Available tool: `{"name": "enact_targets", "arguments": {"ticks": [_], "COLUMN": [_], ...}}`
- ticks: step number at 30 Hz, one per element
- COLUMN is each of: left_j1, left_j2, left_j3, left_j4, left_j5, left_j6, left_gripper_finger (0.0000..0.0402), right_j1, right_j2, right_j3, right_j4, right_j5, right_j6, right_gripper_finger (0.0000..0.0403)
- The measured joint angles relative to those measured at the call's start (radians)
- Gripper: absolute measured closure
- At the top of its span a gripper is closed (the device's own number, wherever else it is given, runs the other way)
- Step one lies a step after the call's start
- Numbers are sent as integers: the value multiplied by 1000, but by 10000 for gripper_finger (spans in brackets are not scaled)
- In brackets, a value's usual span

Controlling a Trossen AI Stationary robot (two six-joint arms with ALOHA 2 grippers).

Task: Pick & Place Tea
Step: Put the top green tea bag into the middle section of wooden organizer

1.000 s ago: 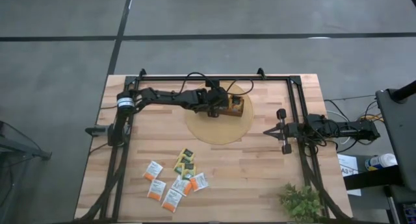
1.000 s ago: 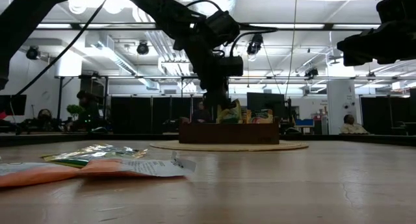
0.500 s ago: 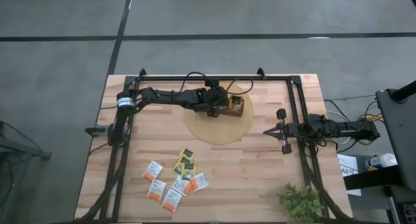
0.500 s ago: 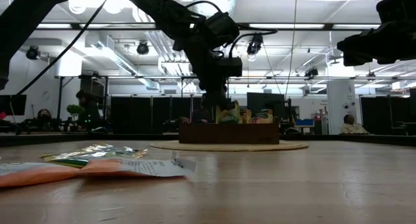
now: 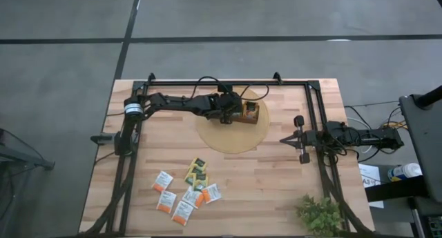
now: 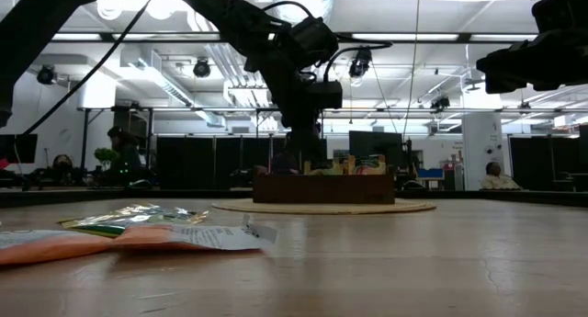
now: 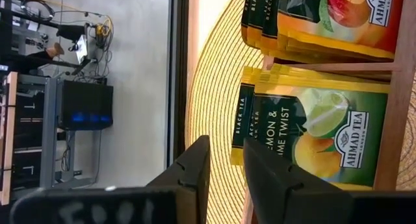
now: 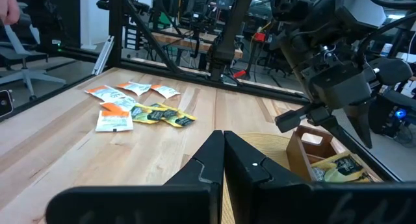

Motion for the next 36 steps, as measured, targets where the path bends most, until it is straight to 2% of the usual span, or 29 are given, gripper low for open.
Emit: {"name": "enact_targets", "arguments": {"ticks": [6,10,15,20,24,30,36], "left_j1": [-8,-19,-52,-101,-156,-270,-368], "left_j2": [-46,-99,-171,-228,-278,-353,-459], "left_j3": [0,0,-1,-1,-3,-99,-255], "left_j4": [-50,-139,-216,-327,-429,-451,-422], "left_j5": [-18,-14,46,100,190,271,355], "left_j6": [-9,-88,-187,-282,-363,-386,-433], "left_gripper_finger": [314,332,392,400,401,401,400], "right_j1": [0,0,0,0,0,0,0], "right_j2": [0,0,0,0,0,0,0], "right_j3": [0,0,0,0,0,0,0], "right_j4": [0,0,1,0,0,0,0], "right_j5": [0,0,0,0,0,0,0], "right_j6": [0,0,0,0,0,0,0], "right_gripper_finger": [394,394,394,394,394,394,394]}}
